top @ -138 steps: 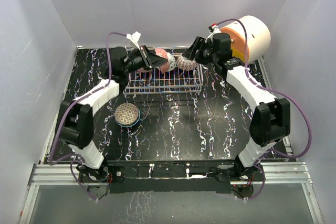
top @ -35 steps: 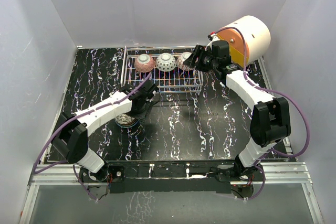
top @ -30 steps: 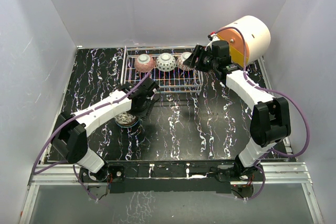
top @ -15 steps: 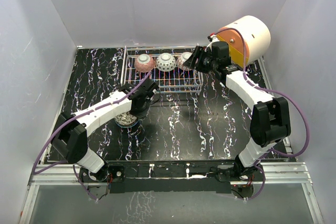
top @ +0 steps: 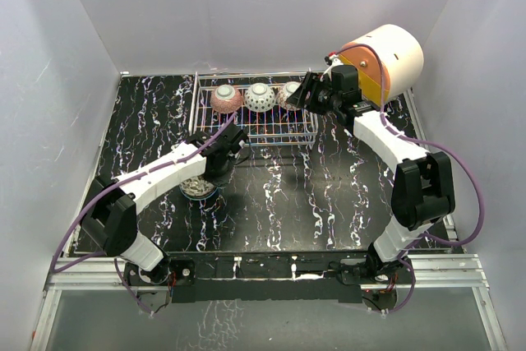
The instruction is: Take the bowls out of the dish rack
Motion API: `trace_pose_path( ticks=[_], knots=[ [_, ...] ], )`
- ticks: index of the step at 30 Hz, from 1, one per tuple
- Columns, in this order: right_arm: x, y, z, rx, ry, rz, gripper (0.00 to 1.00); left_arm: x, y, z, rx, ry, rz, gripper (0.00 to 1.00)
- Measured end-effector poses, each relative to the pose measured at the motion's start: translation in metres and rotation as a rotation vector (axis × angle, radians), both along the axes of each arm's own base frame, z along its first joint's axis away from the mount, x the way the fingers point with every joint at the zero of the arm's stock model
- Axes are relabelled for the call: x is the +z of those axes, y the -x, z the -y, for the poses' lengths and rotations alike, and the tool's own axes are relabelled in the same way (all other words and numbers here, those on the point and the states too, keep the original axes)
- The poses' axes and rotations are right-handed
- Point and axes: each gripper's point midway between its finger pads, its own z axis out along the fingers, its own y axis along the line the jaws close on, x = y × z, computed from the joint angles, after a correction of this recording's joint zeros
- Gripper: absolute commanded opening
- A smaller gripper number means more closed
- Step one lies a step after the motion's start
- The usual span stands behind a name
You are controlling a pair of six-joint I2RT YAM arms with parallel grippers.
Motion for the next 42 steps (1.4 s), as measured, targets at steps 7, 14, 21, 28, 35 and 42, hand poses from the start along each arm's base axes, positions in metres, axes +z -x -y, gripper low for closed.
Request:
trace_pose_path(
  ticks=[7, 14, 21, 28, 35, 42],
  knots=[
    [-0.014, -0.003, -0.002, 0.005, 0.007, -0.029, 0.61, -0.001, 0.009, 0.004, -0.018, 0.027, -0.047, 0.26],
    [-0.022, -0.025, -0.010, -0.003, 0.039, -0.033, 0.62, 0.010, 0.010, 0.007, -0.022, 0.049, -0.043, 0.42],
    [-0.033, -0.055, -0.030, -0.024, 0.173, 0.006, 0.78, 0.025, 0.005, 0.010, -0.024, 0.064, -0.015, 0.67],
    [-0.050, -0.084, -0.036, -0.128, 0.439, 0.096, 0.87, 0.058, -0.007, 0.010, 0.000, 0.139, 0.108, 0.86],
    [-0.070, -0.108, -0.007, -0.265, 0.608, 0.068, 0.88, 0.080, -0.023, -0.002, 0.115, 0.364, 0.215, 0.97],
    [-0.057, -0.130, 0.011, -0.352, 0.637, 0.088, 0.90, 0.115, -0.032, 0.008, 0.114, 0.564, 0.320, 0.97]
  ],
)
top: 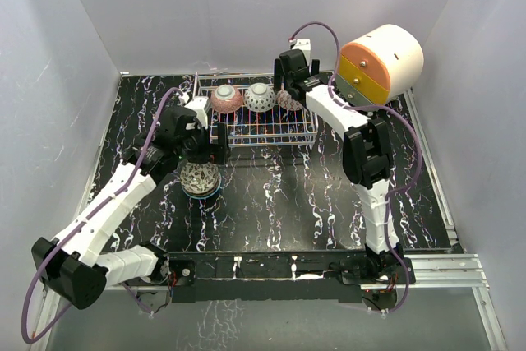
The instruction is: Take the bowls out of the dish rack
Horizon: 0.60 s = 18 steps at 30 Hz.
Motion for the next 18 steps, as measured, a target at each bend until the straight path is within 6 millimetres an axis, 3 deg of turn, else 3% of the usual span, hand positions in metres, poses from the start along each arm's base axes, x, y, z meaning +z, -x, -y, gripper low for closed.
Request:
trace_pose_path(
  ticks=[5, 14, 18],
  knots=[
    [-0.002, -0.012, 0.003, -0.016, 0.001, 0.007, 0.89, 0.004, 0.000, 0.007, -0.026, 0.034, 0.009, 0.97],
    [-0.033, -0.021, -0.006, 0.008, -0.007, -0.034, 0.79, -0.001, 0.005, 0.006, -0.031, 0.037, 0.010, 0.97],
    [-0.035, -0.021, -0.004, 0.005, -0.011, -0.037, 0.64, -0.003, 0.005, 0.005, -0.032, 0.033, 0.005, 0.97]
  ],
)
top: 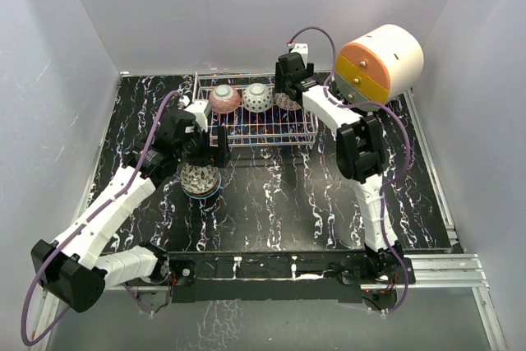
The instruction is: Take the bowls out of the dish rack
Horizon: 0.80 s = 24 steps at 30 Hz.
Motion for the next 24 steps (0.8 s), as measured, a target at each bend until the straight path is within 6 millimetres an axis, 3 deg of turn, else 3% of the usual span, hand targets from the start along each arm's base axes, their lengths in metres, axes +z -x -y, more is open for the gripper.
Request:
trace_pose_path(
  ticks=[3, 8, 10, 13, 20, 24],
  knots=[
    [0.001, -0.003, 0.003, -0.013, -0.010, 0.014, 0.52, 0.001, -0.001, 0.001, -0.001, 0.003, 0.005, 0.97],
    [0.004, -0.003, 0.007, -0.030, 0.000, 0.027, 0.41, -0.001, -0.004, 0.002, -0.005, -0.002, 0.008, 0.97],
    [0.004, -0.003, 0.007, -0.032, 0.003, 0.029, 0.41, -0.001, -0.005, 0.002, -0.007, -0.003, 0.010, 0.97],
    [0.004, -0.002, 0.005, -0.033, 0.008, 0.031, 0.58, -0.001, -0.005, 0.002, -0.007, -0.004, 0.010, 0.97],
    [0.002, 0.005, 0.003, -0.029, 0.031, 0.025, 0.61, -0.002, -0.005, 0.003, -0.007, -0.003, 0.011, 0.97],
    [0.003, 0.013, 0.004, -0.026, 0.038, 0.016, 0.58, -0.004, -0.005, 0.002, -0.007, -0.005, 0.008, 0.97]
  ],
)
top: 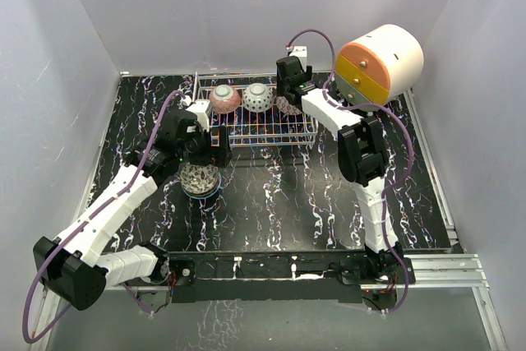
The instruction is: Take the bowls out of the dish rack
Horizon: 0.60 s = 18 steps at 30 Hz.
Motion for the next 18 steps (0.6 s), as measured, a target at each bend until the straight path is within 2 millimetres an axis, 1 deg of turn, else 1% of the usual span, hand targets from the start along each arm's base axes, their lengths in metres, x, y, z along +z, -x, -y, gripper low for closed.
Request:
trace_pose_path(
  ticks=[2, 6, 9, 18],
  knots=[
    [0.000, 0.001, -0.001, -0.001, 0.001, 0.000, 0.57, 0.000, 0.000, 0.000, 0.000, 0.000, -0.001, 0.97],
    [0.002, 0.003, -0.003, -0.001, 0.000, 0.005, 0.39, -0.001, 0.000, 0.000, 0.000, -0.001, -0.002, 0.97],
    [0.002, 0.008, -0.002, -0.004, 0.001, 0.001, 0.33, -0.001, 0.000, 0.000, 0.000, -0.001, -0.002, 0.97],
    [0.002, 0.016, -0.001, -0.006, -0.002, -0.007, 0.26, -0.001, 0.000, 0.001, -0.003, 0.003, -0.001, 0.97]
  ],
)
